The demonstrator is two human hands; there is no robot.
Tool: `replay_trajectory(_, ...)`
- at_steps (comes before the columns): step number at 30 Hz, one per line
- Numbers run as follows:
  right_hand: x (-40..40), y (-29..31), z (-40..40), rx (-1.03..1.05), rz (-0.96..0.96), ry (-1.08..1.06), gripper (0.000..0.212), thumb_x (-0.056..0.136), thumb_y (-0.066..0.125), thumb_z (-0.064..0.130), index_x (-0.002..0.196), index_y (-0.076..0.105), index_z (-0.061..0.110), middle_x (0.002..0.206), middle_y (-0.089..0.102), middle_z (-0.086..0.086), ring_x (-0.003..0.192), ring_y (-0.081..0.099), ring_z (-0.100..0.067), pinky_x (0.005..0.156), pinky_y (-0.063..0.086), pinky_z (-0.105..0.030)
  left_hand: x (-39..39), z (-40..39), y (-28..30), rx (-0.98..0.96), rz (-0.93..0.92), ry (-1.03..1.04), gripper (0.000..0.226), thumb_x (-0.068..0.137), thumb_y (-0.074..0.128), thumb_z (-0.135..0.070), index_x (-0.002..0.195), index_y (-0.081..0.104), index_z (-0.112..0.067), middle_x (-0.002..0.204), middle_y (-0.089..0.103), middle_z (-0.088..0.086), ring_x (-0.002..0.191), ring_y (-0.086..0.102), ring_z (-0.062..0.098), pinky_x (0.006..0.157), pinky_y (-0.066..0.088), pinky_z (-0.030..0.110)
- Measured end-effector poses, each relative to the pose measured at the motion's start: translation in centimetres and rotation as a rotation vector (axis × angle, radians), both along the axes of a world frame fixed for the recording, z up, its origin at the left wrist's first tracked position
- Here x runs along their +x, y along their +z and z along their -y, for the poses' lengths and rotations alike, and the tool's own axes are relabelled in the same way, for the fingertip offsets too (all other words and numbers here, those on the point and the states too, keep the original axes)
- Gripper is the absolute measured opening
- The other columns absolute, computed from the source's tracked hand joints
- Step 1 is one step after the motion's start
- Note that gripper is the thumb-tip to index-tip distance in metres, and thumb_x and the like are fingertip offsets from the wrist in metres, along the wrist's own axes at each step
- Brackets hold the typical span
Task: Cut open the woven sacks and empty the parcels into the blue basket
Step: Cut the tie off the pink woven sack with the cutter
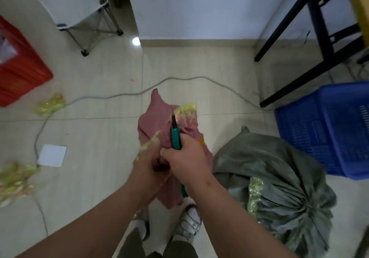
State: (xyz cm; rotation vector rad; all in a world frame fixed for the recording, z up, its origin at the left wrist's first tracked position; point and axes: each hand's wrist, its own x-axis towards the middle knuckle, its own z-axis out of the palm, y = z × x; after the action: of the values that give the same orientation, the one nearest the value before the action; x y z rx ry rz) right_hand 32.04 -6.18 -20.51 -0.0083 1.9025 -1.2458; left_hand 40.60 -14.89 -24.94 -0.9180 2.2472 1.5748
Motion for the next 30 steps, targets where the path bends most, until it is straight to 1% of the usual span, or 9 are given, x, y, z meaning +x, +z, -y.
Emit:
replay_trajectory(1,0.4,2.0,0.0,-0.020,-0.003,0.020,0.017,0.084,0.062,0.007,0.101,0.066,0.011,0.087,0.069,-0.004,0.083,0.065,-0.018,0.067,0.054,-0.027,0.1,0.1,2.1,-0.066,0.002,0.027,0.019,0.081,0.064,-0.021,0.098,0.064,-0.030,0.089,0.072,-0.011,0.084,0.067,0.001,0.071,0.053,0.018)
replay_trajectory(4,1.2,7.2,-0.7,-0.099,-0.025,0.041,0.014,0.086,0.064,0.010,0.100,0.066,0.011,0.088,0.070,-0.009,0.074,0.063,-0.016,0.068,0.056,-0.029,0.8,0.0,7.6,-0.190,0.043,0.046,0.038,0.086,0.060,-0.007,0.071,0.062,-0.042,0.070,0.065,-0.007,0.068,0.063,0.008,0.054,0.039,0.020)
replay_trajectory(6,1.6,10.1,-1.7,-0.140,-0.056,0.036,0.010,0.088,0.065,0.012,0.098,0.064,0.011,0.080,0.065,-0.008,0.060,0.056,-0.015,0.056,0.051,-0.024,1.9,0.0,10.9,-0.263,0.076,0.089,0.022,0.089,0.060,-0.016,0.083,0.069,-0.035,0.085,0.067,0.003,0.084,0.064,0.026,0.062,0.040,0.030)
replay_trajectory(9,3.1,12.7,-3.8,-0.086,-0.138,-0.014,0.008,0.088,0.065,0.017,0.092,0.064,0.024,0.079,0.066,-0.003,0.062,0.058,-0.017,0.062,0.053,-0.035,4.0,0.5,14.7,-0.231,0.058,0.223,0.017,0.091,0.060,-0.020,0.100,0.074,-0.016,0.098,0.072,0.011,0.091,0.063,0.027,0.077,0.047,0.035)
replay_trajectory(16,11.7,16.7,-9.4,-0.045,-0.258,-0.042,0.010,0.073,0.067,0.031,0.083,0.064,0.030,0.091,0.072,-0.003,0.086,0.068,-0.026,0.081,0.057,-0.044,9.6,-2.6,22.4,-0.107,-0.081,0.292,0.008,0.088,0.066,-0.026,0.085,0.072,-0.023,0.094,0.072,0.006,0.094,0.066,0.024,0.091,0.052,0.042)
replay_trajectory(18,14.4,17.6,-10.3,-0.091,-0.267,-0.022,0.028,0.067,0.069,0.028,0.095,0.067,0.029,0.092,0.073,0.000,0.087,0.069,-0.021,0.084,0.057,-0.043,11.3,-4.1,24.2,-0.040,-0.138,0.316,0.010,0.088,0.067,-0.024,0.078,0.070,-0.024,0.091,0.073,0.005,0.090,0.067,0.022,0.086,0.054,0.039)
replay_trajectory(21,17.6,19.7,-12.0,-0.207,-0.228,-0.019,0.042,0.075,0.070,0.001,0.111,0.063,0.020,0.095,0.071,0.001,0.084,0.068,-0.015,0.078,0.056,-0.028,13.6,-6.3,27.1,0.045,-0.211,0.339,0.013,0.090,0.066,-0.021,0.077,0.069,-0.022,0.080,0.070,-0.002,0.072,0.065,0.010,0.059,0.051,0.023)
replay_trajectory(23,19.1,21.2,-13.5,-0.264,-0.242,-0.036,0.038,0.078,0.068,-0.005,0.106,0.062,0.019,0.086,0.069,0.005,0.076,0.064,-0.010,0.069,0.053,-0.021,14.8,-7.7,29.0,0.065,-0.255,0.349,0.015,0.090,0.066,-0.020,0.075,0.068,-0.021,0.072,0.068,-0.006,0.059,0.062,0.004,0.048,0.046,0.017)
replay_trajectory(30,21.4,25.4,-20.8,-0.314,-0.264,-0.033,0.028,0.072,0.079,0.002,0.074,0.065,0.026,0.057,0.065,0.014,0.054,0.059,-0.002,0.058,0.049,-0.022,18.1,-13.9,33.9,0.090,-0.303,0.319,0.010,0.088,0.067,-0.018,0.079,0.070,-0.017,0.073,0.073,-0.001,0.063,0.068,0.012,0.052,0.050,0.020)
